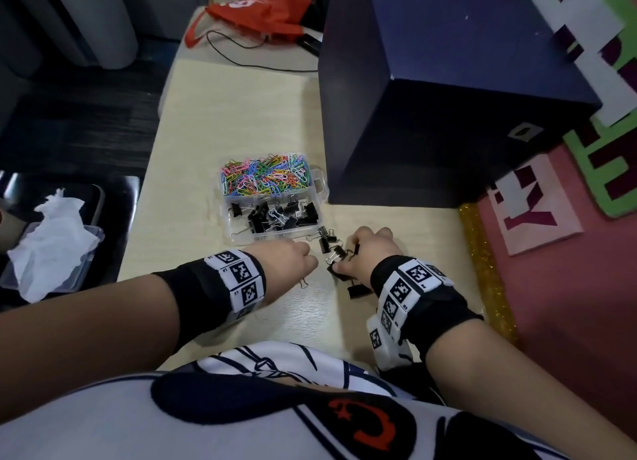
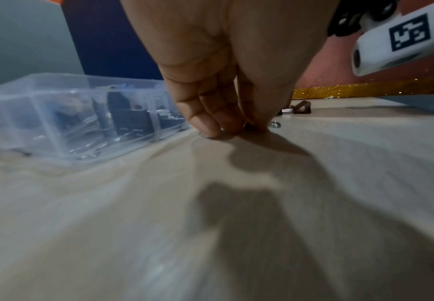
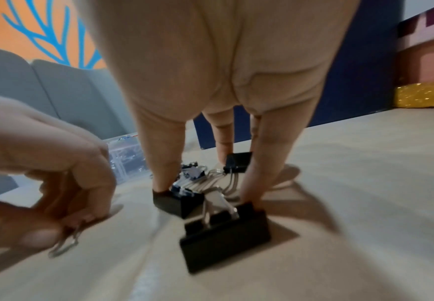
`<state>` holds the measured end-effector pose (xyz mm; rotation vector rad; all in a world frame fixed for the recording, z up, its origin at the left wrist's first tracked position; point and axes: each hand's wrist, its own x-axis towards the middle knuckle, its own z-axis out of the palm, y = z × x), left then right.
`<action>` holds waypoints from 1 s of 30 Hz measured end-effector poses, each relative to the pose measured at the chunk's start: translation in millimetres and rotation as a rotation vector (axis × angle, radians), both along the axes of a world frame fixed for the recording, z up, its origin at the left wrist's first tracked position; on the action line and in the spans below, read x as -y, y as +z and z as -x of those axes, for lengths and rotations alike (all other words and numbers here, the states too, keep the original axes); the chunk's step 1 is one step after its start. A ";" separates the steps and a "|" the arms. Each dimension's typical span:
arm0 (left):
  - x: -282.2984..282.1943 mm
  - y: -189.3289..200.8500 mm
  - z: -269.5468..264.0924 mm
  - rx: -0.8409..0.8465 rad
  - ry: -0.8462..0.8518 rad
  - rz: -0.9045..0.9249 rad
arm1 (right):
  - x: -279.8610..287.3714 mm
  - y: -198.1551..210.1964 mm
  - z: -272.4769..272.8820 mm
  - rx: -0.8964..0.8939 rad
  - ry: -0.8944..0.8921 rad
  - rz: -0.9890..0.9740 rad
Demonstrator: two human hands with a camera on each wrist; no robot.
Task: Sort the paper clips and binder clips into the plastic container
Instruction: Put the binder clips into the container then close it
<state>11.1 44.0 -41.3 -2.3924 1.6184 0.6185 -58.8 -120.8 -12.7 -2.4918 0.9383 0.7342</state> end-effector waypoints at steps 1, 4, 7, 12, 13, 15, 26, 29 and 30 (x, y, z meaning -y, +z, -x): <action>-0.4 1.2 -0.1 0.001 0.018 -0.005 | -2.0 -1.6 -0.5 0.029 0.007 -0.017; -1.2 4.2 -0.9 -0.003 0.059 -0.008 | -7.0 -7.0 -3.2 0.106 0.037 -0.048; -3.3 8.3 -1.5 0.015 0.058 -0.032 | -8.7 -8.4 -4.7 0.141 0.038 -0.057; -9.7 25.7 -7.7 0.065 0.124 0.101 | -12.6 -7.3 -5.7 0.118 0.054 -0.042; -11.2 30.6 -11.4 0.086 0.156 0.161 | -14.4 -6.3 -6.4 0.099 0.075 -0.031; -14.7 38.4 -22.1 0.128 0.243 0.256 | -17.5 -4.4 -7.6 0.058 0.142 0.010; 0.7 31.6 -13.2 0.059 0.152 0.287 | -7.2 -3.2 -3.1 0.051 0.126 0.042; 18.1 23.4 0.2 -0.001 -0.011 0.192 | -1.6 -3.0 0.7 0.062 0.150 0.068; 21.6 20.1 2.0 0.002 -0.036 0.134 | -0.5 -3.3 1.7 0.066 0.158 0.077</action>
